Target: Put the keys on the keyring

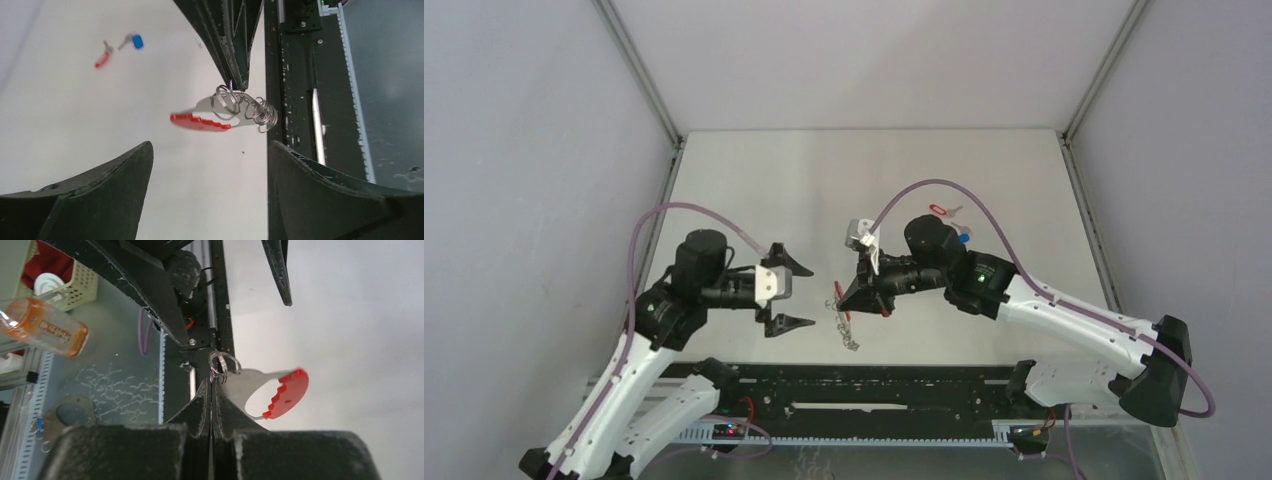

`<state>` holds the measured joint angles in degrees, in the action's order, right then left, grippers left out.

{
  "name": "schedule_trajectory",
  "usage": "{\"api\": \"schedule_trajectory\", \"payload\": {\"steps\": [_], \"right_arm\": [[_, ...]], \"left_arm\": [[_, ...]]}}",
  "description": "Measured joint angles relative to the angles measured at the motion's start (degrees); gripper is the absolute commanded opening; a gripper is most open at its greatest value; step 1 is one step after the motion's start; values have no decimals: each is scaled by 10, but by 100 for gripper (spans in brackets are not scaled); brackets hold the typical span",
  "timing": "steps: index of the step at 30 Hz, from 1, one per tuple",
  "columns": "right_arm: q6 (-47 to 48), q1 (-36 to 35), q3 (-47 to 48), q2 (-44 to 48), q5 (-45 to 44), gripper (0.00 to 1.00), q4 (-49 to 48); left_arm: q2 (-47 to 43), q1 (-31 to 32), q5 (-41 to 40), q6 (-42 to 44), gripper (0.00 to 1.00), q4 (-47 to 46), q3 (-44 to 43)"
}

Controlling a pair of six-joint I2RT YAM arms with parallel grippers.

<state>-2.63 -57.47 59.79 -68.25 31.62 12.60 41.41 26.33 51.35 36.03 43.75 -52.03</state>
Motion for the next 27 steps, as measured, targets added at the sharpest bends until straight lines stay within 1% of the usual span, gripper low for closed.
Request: {"api": "schedule_trajectory", "payload": {"steps": [3,5,11,22,25,27], "right_arm": [[0,0,11,-1,31,0,5],[-1,0,19,-1,50,0,5],[-7,1,30,-1,90,0,-1],[-20,5,31,-7,111,0,-17],[-24,5,33,-13,114,0,-20],[-26,5,33,-16,117,0,-23]], "left_arm": [[-38,24,-18,7,86,-31,18],[-53,30,-28,10,83,-46,28],[-40,38,-37,4,70,-73,30],[-40,93,-29,-6,58,-75,30],[-35,103,-30,-7,51,-73,30],[-31,106,-30,-8,48,-74,30]]}}
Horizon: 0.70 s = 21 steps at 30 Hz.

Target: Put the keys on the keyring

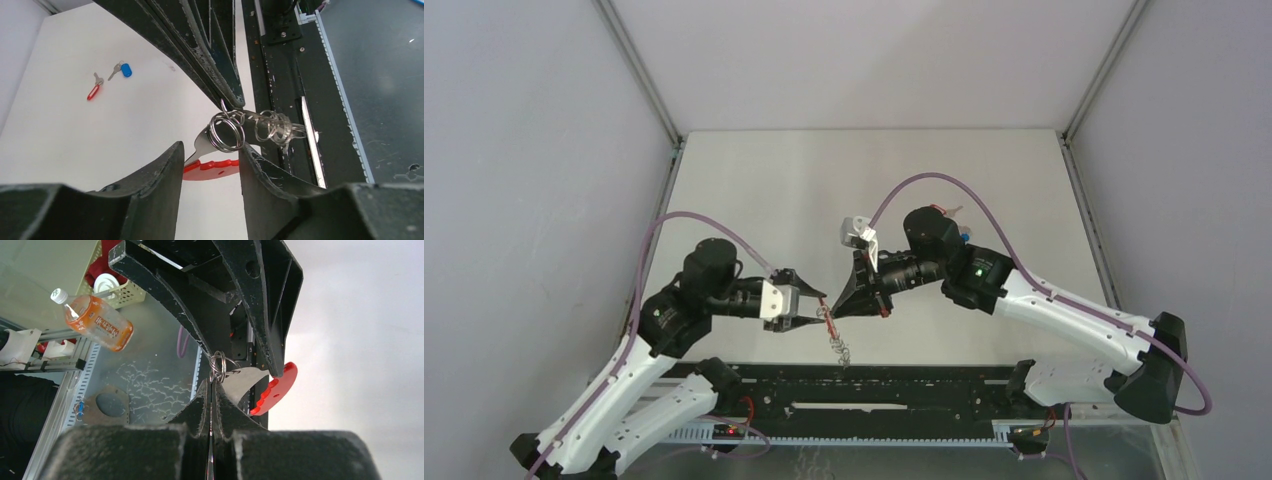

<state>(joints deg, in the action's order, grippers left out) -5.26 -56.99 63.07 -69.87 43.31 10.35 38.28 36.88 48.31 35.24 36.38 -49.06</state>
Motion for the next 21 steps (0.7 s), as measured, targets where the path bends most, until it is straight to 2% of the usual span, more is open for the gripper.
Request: {"api": "schedule_trajectory", "payload": {"steps": [7,21], "right_arm": [[-3,0,0,-3,7,0,-4],[-9,3,0,-7,19,0,-8]], "left_arm": [[4,1,-5,-8,37,-10,0],[-11,2,-17,-19,29,-37,0]]}}
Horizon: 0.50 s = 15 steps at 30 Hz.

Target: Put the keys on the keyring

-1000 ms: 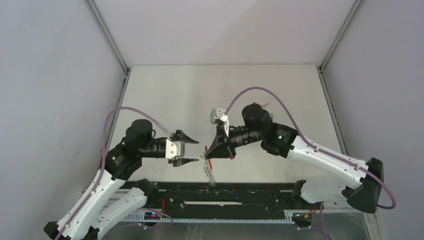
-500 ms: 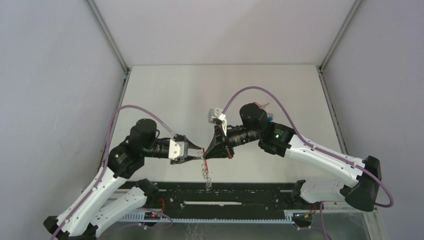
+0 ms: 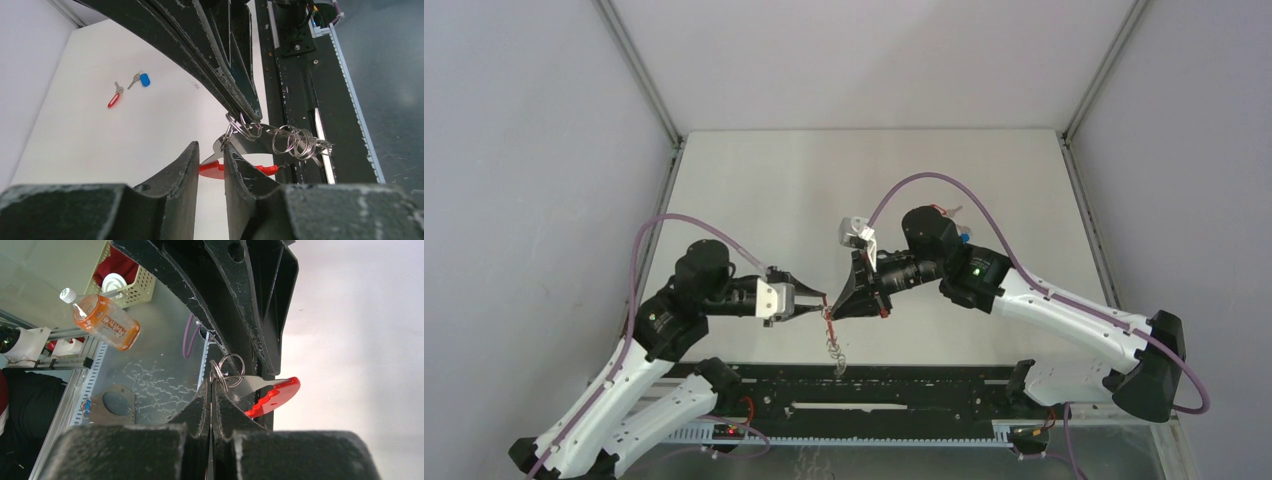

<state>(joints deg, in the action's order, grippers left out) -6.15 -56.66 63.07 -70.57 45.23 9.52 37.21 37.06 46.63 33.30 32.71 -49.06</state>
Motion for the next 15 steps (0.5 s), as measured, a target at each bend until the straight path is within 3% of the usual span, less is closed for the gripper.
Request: {"api": "schedule_trajectory", "payload": {"steps": [15], "right_arm": [[-6,2,0,-2,4,0,-8]], "left_arm": [[-1,2,14,-23,0,0,0]]}}
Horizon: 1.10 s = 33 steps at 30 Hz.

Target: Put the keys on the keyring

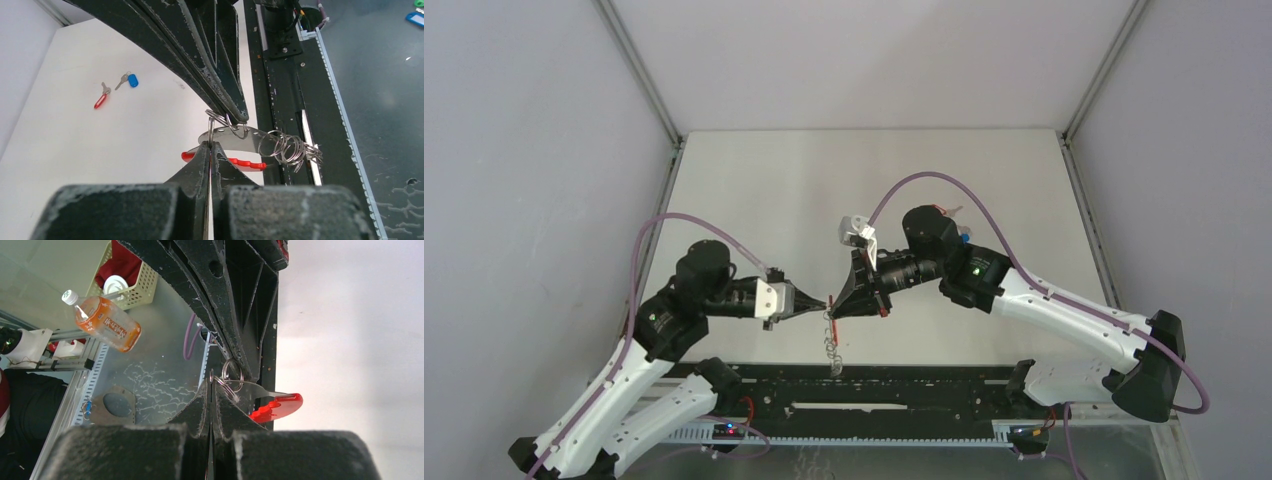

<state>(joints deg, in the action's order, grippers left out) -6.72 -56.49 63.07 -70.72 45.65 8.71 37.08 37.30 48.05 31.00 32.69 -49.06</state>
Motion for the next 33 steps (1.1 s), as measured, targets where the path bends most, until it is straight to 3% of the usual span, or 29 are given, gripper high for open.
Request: {"api": "schedule_trajectory", "payload": {"steps": [10,17,27,33], "right_arm": [[0,2,0,0,6,0,1],[7,6,0,0,-7,3,5],[7,10,0,0,-30,27,6],[11,10,0,10,-51,32,14]], "left_arm": [[0,1,4,4,0,17,0],[1,5,-77,-50,0,-5,0],[9,6,-85,-108,0,-21,0],[5,6,-79,-113,0,-21,-1]]}}
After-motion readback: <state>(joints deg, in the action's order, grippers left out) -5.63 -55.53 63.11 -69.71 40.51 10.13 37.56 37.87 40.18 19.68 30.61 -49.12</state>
